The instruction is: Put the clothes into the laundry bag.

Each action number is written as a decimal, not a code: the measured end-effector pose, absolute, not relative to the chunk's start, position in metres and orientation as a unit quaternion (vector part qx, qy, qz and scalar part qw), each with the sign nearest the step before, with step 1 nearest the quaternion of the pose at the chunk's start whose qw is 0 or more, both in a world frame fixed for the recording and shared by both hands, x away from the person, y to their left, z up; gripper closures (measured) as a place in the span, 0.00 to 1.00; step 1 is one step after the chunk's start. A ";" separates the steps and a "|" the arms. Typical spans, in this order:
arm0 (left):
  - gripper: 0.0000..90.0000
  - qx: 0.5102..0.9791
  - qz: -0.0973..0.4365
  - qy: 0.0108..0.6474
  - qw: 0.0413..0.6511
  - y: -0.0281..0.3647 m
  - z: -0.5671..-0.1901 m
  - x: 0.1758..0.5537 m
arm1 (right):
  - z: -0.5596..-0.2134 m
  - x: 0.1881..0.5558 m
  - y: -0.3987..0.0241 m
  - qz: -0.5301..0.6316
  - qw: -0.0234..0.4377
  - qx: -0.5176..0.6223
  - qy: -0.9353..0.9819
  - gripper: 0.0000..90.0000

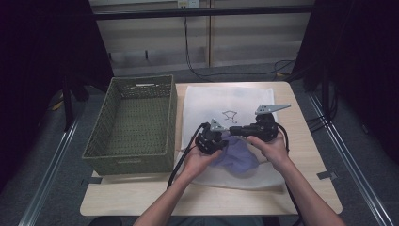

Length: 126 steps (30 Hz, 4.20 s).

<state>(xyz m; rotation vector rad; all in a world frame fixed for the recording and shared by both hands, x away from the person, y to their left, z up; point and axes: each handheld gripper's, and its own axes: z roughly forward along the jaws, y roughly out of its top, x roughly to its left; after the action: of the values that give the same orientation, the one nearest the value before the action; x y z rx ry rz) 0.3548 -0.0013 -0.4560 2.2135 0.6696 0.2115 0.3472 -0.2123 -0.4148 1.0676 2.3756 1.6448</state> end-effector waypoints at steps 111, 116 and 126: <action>0.96 0.820 0.164 0.374 0.402 -0.020 -0.486 0.369 | -0.425 0.347 -0.207 0.514 -0.003 0.333 0.791 0.99; 0.94 0.824 0.149 0.369 0.403 -0.019 -0.489 0.370 | -0.427 0.348 -0.206 0.512 -0.005 0.335 0.791 0.99; 0.73 0.843 0.131 0.339 0.396 -0.011 -0.487 0.362 | -0.427 0.348 -0.208 0.515 -0.002 0.338 0.787 0.99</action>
<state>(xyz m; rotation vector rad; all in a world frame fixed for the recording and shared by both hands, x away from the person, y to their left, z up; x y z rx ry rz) 0.3622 -0.0115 -0.4871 2.1381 0.8584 0.3333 0.3481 -0.2084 -0.4266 1.0644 2.4767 1.6200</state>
